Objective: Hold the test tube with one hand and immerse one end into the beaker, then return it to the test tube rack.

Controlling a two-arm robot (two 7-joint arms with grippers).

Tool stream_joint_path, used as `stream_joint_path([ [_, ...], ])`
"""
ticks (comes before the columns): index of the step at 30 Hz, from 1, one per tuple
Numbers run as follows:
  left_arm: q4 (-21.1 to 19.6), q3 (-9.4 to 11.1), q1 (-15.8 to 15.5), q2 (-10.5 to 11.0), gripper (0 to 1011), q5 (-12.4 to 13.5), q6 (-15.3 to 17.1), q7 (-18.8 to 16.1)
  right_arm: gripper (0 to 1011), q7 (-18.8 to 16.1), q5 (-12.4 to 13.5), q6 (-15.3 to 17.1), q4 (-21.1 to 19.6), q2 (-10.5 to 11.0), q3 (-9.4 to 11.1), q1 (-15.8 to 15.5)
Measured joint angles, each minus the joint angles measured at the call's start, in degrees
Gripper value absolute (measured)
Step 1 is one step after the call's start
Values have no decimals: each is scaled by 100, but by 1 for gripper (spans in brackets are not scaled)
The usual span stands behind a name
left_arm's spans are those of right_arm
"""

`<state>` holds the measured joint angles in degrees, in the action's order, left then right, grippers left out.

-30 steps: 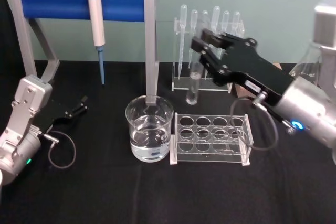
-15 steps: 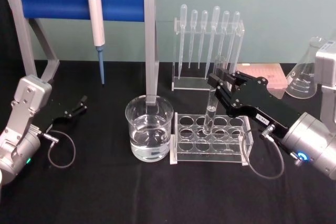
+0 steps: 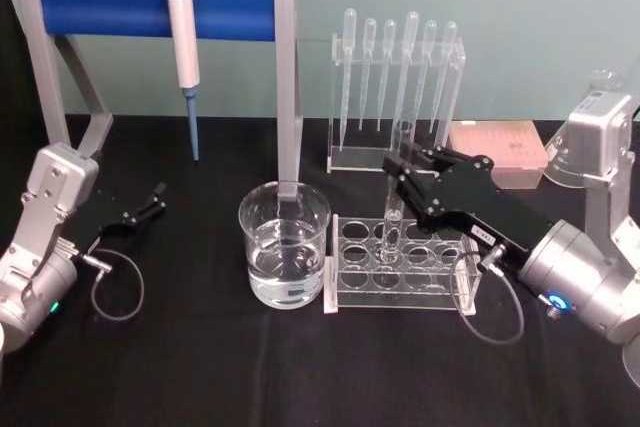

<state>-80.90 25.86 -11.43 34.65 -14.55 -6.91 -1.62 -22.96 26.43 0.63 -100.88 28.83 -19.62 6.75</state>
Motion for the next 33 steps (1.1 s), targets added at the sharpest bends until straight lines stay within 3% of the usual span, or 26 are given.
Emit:
stream_joint_path([
  [18,0,0,0,0,1000,0,0,0,223,-149,-413,-135,459,-123,-173,44],
  [28,0,0,0,0,1000,0,0,0,224,-185,-536,-16,588,-142,-195,53],
  [33,0,0,0,0,1000,0,0,0,340,-131,-588,163,559,-132,-196,17],
])
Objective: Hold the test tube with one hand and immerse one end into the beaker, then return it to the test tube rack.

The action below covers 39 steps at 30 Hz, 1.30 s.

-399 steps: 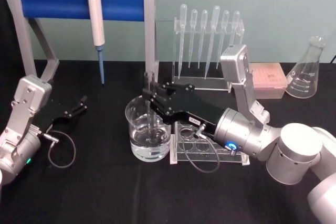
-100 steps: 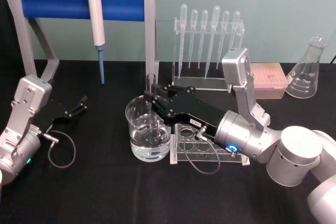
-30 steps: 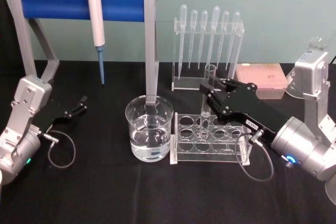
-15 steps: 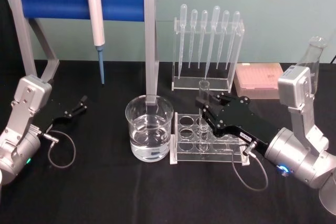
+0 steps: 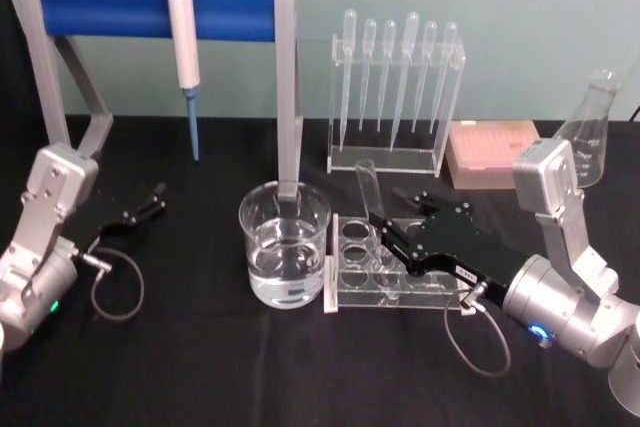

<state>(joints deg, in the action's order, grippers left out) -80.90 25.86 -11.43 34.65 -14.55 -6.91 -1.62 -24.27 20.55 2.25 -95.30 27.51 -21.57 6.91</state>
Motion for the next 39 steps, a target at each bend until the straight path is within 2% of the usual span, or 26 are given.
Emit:
stream_joint_path([
  [5,0,0,0,0,1000,0,0,0,507,146,-19,119,-238,69,94,-246],
  [7,0,0,0,0,1000,0,0,0,568,241,-12,147,-425,137,203,-497],
  [8,0,0,0,0,1000,0,0,0,628,307,7,148,-564,192,307,-699],
  [11,0,0,0,0,1000,0,0,0,686,419,55,115,-746,270,489,-1009],
  [12,0,0,0,0,1000,0,0,0,741,475,102,67,-827,308,632,-1204],
  [14,0,0,0,0,1000,0,0,0,785,521,170,-1,-873,329,807,-1380],
  [15,0,0,0,0,1000,0,0,0,840,562,231,-68,-880,337,966,-1513],
  [18,0,0,0,0,1000,0,0,0,895,643,344,-188,-753,308,1267,-1663],
  [22,0,0,0,0,1000,0,0,0,999,730,424,-284,-470,216,1504,-1673],
  [25,0,0,0,0,1000,0,0,0,1002,871,373,-316,-143,113,1614,-1555],
  [29,0,0,0,0,1000,0,0,0,1002,1049,105,-456,333,-52,1589,-1283],
  [31,0,0,0,0,1000,0,0,0,1002,1136,-76,-561,601,-164,1526,-1111],
  [32,0,0,0,0,1000,0,0,0,1002,1246,-250,-621,767,-247,1473,-995],
  [34,0,0,0,0,1000,0,0,0,1002,1361,-422,-692,917,-333,1418,-896],
  [36,0,0,0,0,1000,0,0,0,1002,1540,-730,-916,1152,-463,1315,-758],
  [39,0,0,0,0,1000,0,0,0,1002,1618,-982,-1192,1368,-582,1232,-632],
])
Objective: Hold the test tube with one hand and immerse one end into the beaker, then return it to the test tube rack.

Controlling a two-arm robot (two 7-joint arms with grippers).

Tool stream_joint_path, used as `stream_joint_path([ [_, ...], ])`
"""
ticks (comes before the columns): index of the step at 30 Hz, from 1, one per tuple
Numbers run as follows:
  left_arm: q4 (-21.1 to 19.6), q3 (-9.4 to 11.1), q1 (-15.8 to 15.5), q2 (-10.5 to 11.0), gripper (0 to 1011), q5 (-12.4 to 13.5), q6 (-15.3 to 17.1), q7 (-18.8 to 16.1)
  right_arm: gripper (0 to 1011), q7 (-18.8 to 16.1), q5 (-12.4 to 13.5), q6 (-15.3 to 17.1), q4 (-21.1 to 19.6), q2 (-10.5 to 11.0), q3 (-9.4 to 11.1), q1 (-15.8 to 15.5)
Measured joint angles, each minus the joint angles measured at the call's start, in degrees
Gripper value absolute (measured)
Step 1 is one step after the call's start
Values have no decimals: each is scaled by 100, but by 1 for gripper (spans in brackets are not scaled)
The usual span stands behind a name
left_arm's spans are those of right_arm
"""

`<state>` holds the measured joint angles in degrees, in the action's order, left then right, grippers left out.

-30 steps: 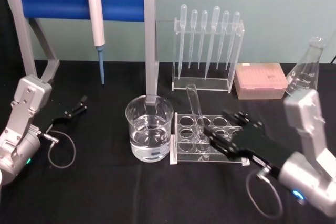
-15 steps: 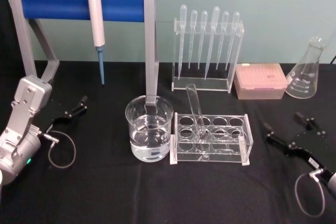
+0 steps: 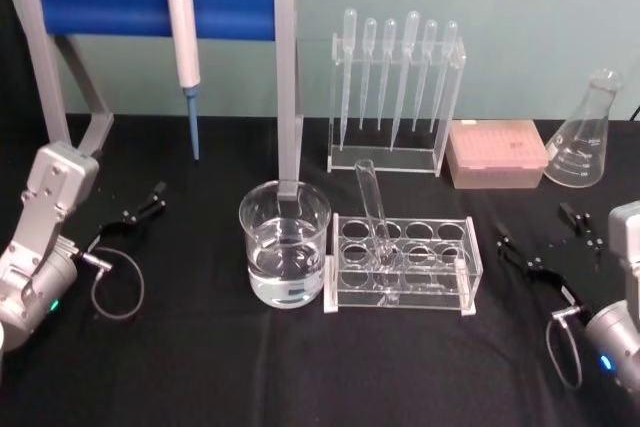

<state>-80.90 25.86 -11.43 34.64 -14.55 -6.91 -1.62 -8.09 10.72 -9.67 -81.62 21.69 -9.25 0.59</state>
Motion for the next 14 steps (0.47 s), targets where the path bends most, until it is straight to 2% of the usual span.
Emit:
stream_joint_path([
  [4,0,0,0,0,1000,0,0,0,1002,99,-234,-227,67,-79,-21,32],
  [14,0,0,0,0,1000,0,0,0,1002,91,-194,-200,53,-66,-22,27],
])
